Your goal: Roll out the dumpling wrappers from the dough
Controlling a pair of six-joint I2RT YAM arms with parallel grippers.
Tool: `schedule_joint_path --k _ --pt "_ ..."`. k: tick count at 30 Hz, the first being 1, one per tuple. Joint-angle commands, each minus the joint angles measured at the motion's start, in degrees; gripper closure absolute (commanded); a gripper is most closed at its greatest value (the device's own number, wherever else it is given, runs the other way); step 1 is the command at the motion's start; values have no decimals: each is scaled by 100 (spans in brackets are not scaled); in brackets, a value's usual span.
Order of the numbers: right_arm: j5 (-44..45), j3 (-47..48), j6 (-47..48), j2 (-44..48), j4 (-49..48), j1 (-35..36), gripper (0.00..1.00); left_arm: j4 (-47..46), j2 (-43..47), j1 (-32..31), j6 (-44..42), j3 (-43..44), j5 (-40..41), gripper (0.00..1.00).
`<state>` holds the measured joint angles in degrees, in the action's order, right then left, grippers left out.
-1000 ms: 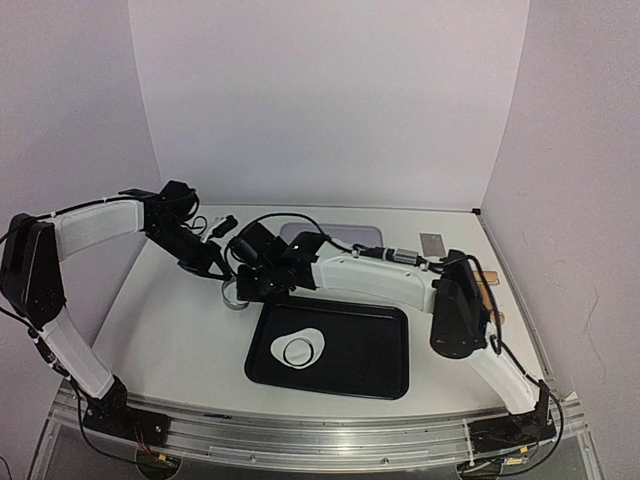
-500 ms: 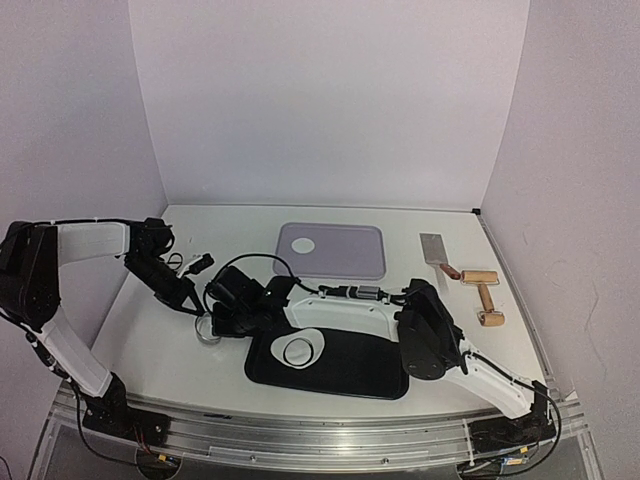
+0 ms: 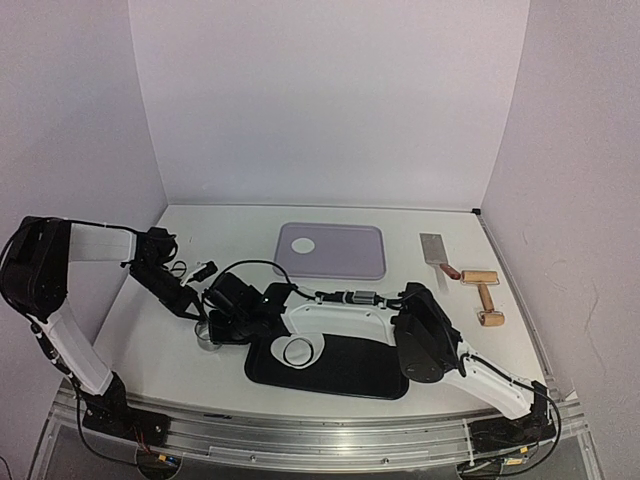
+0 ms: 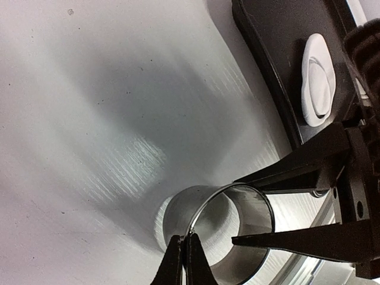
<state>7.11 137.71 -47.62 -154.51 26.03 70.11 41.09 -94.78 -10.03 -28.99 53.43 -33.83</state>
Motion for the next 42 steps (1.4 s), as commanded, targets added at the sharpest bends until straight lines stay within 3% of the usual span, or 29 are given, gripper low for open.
schedule_joint_path --k 1,13,26,35,39,42 --pt "-300 -19 267 504 -565 162 63 -412 59 -18 -207 -35 -101 100" --pt "-112 -813 673 1494 -600 74 30 -593 239 -13 -300 -110 -213 99" --pt "240 -2045 767 2480 -592 -118 28 -775 466 -16 -438 -122 -350 97" --pt "1073 -3866 754 4132 -540 -441 27 -1536 507 -23 -725 -494 5 92" --pt "1486 -4543 615 4868 -212 -583 27 -1399 513 -24 -713 -426 -34 73" --pt "1820 -4713 219 5183 829 -757 27 -1161 522 -12 -631 -234 -36 61"
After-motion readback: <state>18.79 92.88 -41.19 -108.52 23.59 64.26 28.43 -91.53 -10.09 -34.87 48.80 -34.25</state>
